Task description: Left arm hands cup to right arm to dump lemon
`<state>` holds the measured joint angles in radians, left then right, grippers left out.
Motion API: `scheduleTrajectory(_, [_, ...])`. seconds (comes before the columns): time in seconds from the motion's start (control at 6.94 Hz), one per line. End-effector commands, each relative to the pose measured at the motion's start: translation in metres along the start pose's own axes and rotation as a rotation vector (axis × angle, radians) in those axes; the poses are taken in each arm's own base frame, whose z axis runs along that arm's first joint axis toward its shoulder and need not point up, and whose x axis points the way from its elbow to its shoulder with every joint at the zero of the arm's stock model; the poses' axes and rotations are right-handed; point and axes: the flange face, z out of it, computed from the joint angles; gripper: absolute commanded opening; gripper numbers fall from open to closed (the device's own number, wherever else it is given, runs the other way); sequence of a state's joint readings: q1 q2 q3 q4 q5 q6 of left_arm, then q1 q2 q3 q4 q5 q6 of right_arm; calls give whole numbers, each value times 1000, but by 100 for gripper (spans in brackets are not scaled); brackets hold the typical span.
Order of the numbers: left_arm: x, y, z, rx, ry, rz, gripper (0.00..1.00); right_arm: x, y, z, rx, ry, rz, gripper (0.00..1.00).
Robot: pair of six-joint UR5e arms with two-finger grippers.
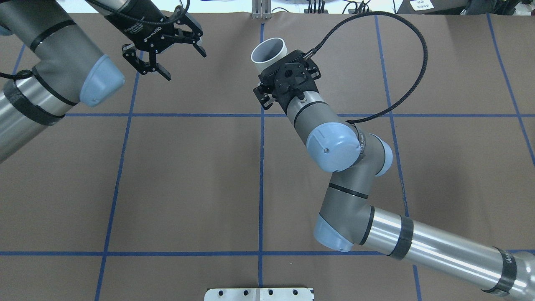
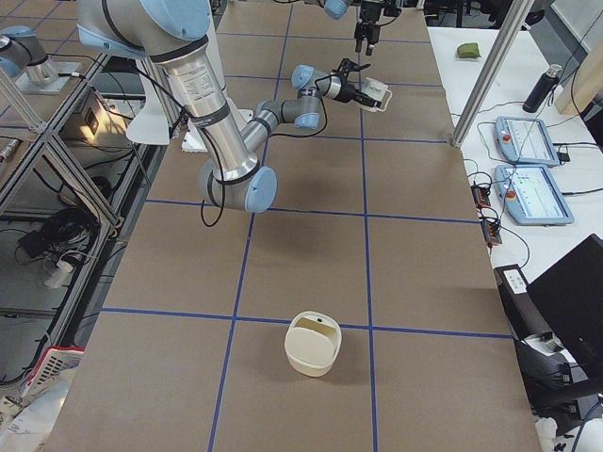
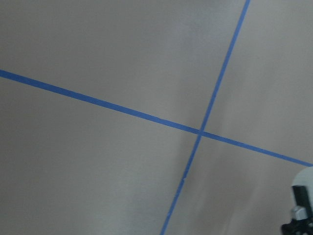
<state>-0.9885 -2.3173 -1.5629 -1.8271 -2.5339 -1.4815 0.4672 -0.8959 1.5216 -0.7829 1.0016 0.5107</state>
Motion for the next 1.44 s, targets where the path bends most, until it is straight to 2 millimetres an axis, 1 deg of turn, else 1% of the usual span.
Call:
scheduleTrajectory(0.0, [18, 0, 15, -10, 30, -27, 97, -27, 0, 7, -3, 19, -20, 31])
scheduleTrajectory(0.14, [21, 3, 15, -13, 32, -26, 76, -34, 1, 5, -5, 14, -27, 34])
scheduleTrajectory(0.29, [23, 4, 16, -14, 32, -24, 60, -40, 5, 0, 6, 45, -37, 35])
scheduleTrajectory(0.43, [25, 7, 21, -22, 30, -20, 59, -48, 8, -5, 19, 61, -39, 36])
scheduleTrajectory(0.86, [27, 14, 32, -36, 23, -15, 58, -60, 10, -14, 32, 67, -37, 36])
scheduleTrajectory(1.01, [30, 17, 33, -40, 24, -10, 57, -61, 9, -15, 34, 64, -36, 36])
scheduleTrajectory(1.3, [30, 19, 36, -44, 22, -8, 51, -66, 10, -18, 31, 67, -39, 36])
